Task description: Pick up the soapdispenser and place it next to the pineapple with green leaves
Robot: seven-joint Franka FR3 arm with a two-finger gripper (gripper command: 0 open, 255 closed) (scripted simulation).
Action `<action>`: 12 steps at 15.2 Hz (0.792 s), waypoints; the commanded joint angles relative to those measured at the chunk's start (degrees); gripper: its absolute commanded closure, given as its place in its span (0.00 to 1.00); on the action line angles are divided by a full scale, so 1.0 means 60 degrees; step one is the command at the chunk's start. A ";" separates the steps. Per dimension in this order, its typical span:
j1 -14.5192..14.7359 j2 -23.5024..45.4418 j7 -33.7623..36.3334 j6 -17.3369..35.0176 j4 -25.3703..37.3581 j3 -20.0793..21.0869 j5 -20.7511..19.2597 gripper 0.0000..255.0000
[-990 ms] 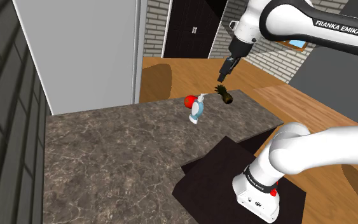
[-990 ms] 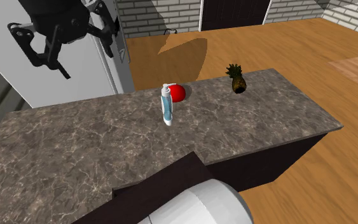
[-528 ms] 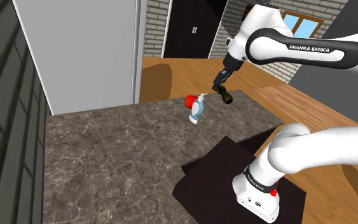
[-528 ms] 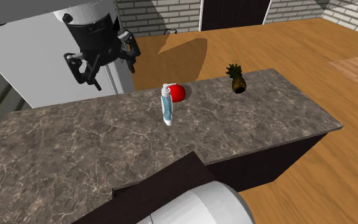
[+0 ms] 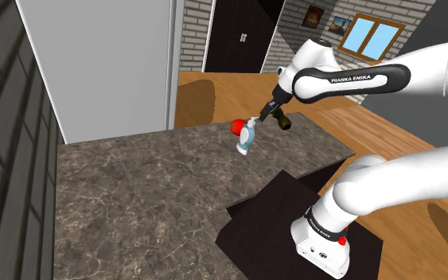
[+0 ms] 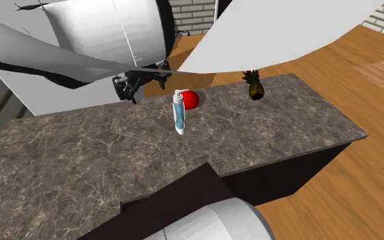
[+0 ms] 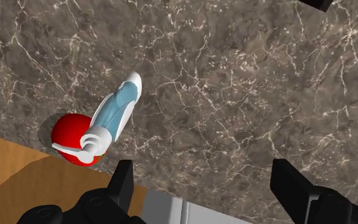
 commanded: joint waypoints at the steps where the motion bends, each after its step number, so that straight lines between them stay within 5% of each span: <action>1: -0.0140 0.0639 -0.0078 0.1086 -0.0187 -0.0276 -0.0121 0.00; 8: -0.0182 0.3297 -0.0695 0.4433 -0.0127 -0.1386 0.0118 0.00; 10: 0.0116 0.4164 -0.1209 0.5324 0.0050 -0.1865 0.0683 0.00; 12: 0.0780 0.5063 -0.2317 0.6140 0.0301 -0.2530 0.2038 0.00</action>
